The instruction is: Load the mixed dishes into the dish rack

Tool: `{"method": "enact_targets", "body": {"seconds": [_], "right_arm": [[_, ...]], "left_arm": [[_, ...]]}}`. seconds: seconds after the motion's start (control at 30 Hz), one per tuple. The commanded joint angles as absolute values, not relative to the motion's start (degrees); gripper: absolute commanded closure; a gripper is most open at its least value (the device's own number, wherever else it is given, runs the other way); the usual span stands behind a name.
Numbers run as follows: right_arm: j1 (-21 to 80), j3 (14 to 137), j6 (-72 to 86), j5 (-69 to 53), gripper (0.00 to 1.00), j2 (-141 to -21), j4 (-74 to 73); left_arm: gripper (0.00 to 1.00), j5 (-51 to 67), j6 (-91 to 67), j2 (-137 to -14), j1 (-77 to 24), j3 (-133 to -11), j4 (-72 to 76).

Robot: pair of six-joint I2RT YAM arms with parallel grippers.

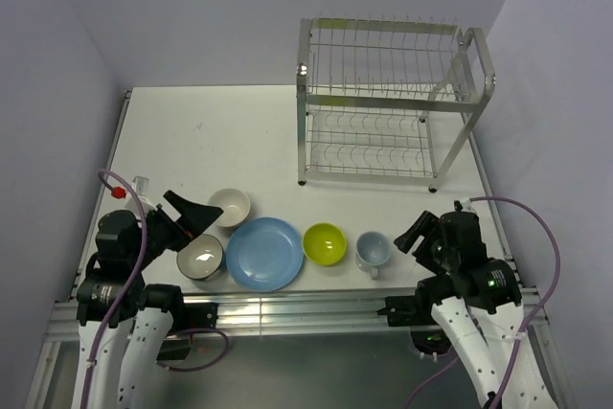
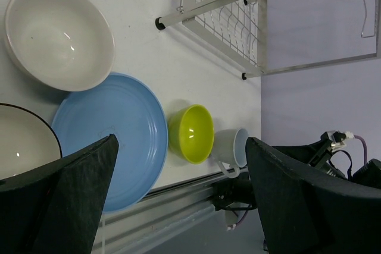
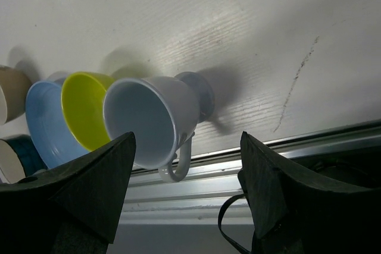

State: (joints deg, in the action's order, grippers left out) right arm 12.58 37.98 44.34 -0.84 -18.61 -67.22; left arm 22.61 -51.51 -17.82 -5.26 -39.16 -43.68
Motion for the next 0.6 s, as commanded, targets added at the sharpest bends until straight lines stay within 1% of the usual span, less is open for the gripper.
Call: {"method": "enact_targets", "body": {"seconds": [0.0,0.27,0.37,0.57], "right_arm": [[12.3,38.2,45.0,1.1,0.22,-20.9,-63.2],[14.1,38.4,45.5,1.9,0.22,-25.8,-60.5],[16.8,37.2,47.3,1.8,0.22,-27.5,-58.5],[26.9,36.0,53.3,6.0,0.22,-30.1,-56.4]], "left_arm": [[0.04,22.6,-49.9,-18.2,-4.9,-38.4,-40.3],[0.04,22.6,-49.1,-19.2,-4.9,-38.2,-39.6],[0.04,22.8,-49.3,-19.2,-4.9,-37.8,-38.9],[0.04,23.2,-49.2,-19.1,-5.0,-37.2,-38.6]]}}
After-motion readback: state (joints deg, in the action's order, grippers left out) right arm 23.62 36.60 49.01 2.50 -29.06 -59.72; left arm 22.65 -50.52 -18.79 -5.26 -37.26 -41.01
